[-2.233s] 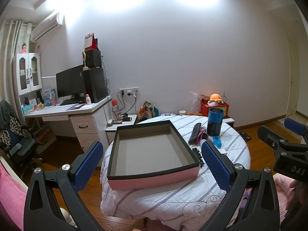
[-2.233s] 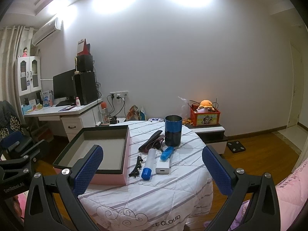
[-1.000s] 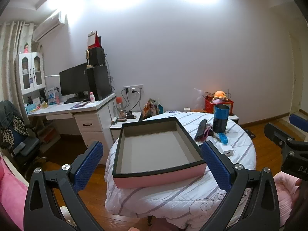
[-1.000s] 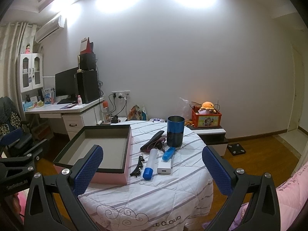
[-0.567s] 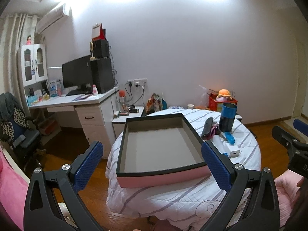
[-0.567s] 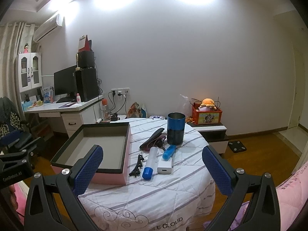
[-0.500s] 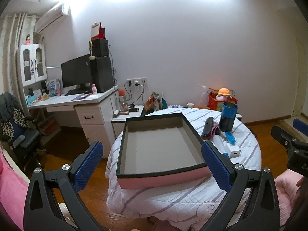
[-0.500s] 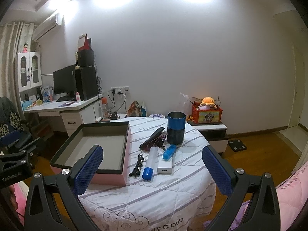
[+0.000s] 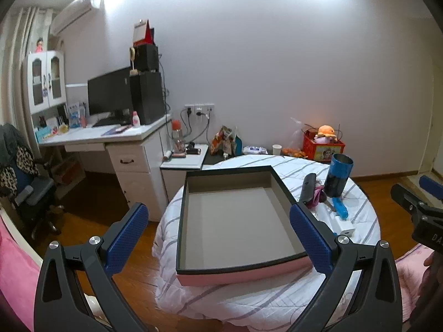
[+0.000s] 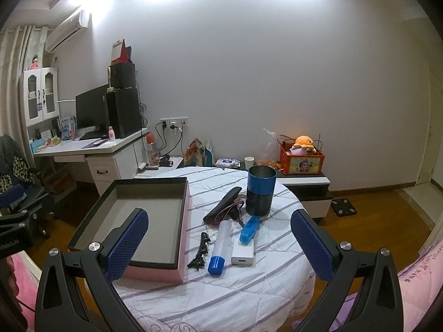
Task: Organize rigid objects
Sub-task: 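Move both tools toward the pink tray and the objects beside it, then grasp the tray rim with the left tool while the right tool grasps the blue cup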
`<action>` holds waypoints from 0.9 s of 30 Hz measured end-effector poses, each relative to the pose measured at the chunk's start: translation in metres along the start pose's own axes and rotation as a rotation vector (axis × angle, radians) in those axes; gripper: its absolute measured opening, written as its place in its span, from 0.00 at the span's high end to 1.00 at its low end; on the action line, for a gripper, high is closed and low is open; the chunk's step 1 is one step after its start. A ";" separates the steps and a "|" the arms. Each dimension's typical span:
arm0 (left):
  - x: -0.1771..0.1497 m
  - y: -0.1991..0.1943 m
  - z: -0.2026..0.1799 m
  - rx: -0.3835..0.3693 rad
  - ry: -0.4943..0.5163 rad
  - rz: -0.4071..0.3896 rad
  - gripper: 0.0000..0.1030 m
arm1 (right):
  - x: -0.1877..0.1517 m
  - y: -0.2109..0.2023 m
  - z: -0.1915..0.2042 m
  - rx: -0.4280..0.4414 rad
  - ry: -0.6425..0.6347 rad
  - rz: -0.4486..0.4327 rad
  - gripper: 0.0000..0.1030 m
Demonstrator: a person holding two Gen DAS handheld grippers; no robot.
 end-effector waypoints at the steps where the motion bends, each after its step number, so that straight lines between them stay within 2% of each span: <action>1: 0.001 0.004 -0.001 -0.009 -0.004 0.008 0.00 | 0.001 0.003 -0.001 0.001 0.000 0.006 0.00; 13: -0.007 0.063 -0.006 0.012 0.039 0.103 0.00 | 0.002 0.047 -0.025 -0.009 0.019 0.069 0.00; 19: -0.026 0.104 0.004 0.011 0.034 0.202 0.00 | -0.007 0.073 -0.047 -0.015 0.056 0.118 0.00; 22: -0.036 0.125 0.013 0.041 0.033 0.250 0.01 | -0.012 0.086 -0.061 -0.031 0.074 0.139 0.00; 27: -0.055 0.159 0.028 0.097 0.043 0.335 0.16 | -0.019 0.106 -0.082 -0.050 0.111 0.167 0.00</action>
Point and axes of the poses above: each gripper's, at about its wrist camera, not at the fingertips, and y roughly the way its jaws point, z to its left, x to its top, the point moved 9 cm from there along y, roughly the way its jaws point, and after that the axes turned 12 degrees about x, right-handed, at the moved point
